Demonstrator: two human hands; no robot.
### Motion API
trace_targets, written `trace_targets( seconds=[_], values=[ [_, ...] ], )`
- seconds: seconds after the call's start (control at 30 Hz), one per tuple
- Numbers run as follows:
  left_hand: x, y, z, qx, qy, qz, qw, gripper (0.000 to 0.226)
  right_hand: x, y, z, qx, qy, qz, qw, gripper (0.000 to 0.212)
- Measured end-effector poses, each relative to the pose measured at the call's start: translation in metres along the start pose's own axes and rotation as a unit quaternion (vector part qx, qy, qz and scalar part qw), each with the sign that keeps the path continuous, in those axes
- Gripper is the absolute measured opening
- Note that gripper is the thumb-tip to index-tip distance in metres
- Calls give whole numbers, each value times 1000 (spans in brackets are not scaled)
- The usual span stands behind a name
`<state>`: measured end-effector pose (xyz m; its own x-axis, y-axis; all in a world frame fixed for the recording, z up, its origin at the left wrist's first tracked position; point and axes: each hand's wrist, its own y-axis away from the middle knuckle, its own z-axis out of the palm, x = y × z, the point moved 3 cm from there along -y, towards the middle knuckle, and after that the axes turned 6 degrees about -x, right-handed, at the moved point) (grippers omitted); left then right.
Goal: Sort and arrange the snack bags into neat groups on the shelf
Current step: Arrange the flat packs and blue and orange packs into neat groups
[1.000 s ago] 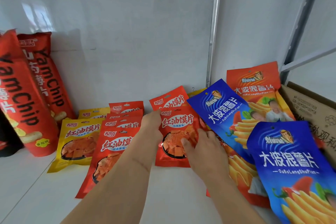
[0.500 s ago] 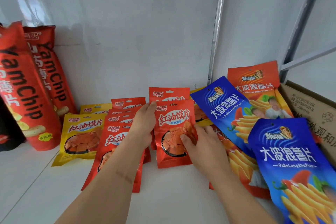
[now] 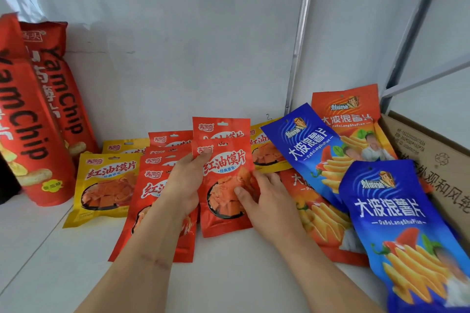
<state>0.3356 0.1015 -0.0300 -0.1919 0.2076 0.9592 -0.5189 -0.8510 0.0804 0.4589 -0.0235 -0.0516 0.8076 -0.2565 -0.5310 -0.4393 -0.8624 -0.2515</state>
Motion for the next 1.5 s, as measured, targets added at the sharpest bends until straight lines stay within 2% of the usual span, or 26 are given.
trace_targets(
  seconds=[0.2, 0.3, 0.43, 0.53, 0.7, 0.8, 0.97, 1.2, 1.3, 1.4, 1.5],
  values=[
    [5, 3, 0, 1, 41, 3, 999, 22, 7, -1, -4, 28, -113, 20, 993, 71],
    [11, 8, 4, -13, 68, 7, 998, 22, 5, -7, -7, 15, -219, 45, 975, 72],
    [20, 8, 4, -11, 60, 21, 998, 20, 0, -11, -6, -10, -372, 33, 928, 32],
    [22, 8, 0, 2, 25, 34, 999, 19, -6, -10, -4, -4, -443, 42, 896, 18],
    [31, 11, -14, 9, -31, 43, 999, 17, -17, -6, 7, -40, -415, 64, 907, 27],
    [37, 16, -21, -6, -36, 25, 999, 22, -22, -4, 6, -58, -449, 61, 889, 34],
    [47, 34, -34, -3, -56, 25, 998, 22, -36, 8, 15, -64, -522, 68, 848, 23],
    [76, 71, -77, 47, -61, 71, 994, 29, -86, 17, 32, -80, -537, 29, 839, 16],
    [82, 87, -91, 43, -60, 79, 994, 30, -102, 28, 38, -80, -556, 32, 827, 12],
    [84, 92, -105, 38, -96, 84, 991, 35, -105, 36, 38, -64, -545, 46, 835, 14],
    [81, 92, -129, 83, -164, 103, 978, 32, -98, 55, 51, -67, -509, 99, 852, 13]
  ],
)
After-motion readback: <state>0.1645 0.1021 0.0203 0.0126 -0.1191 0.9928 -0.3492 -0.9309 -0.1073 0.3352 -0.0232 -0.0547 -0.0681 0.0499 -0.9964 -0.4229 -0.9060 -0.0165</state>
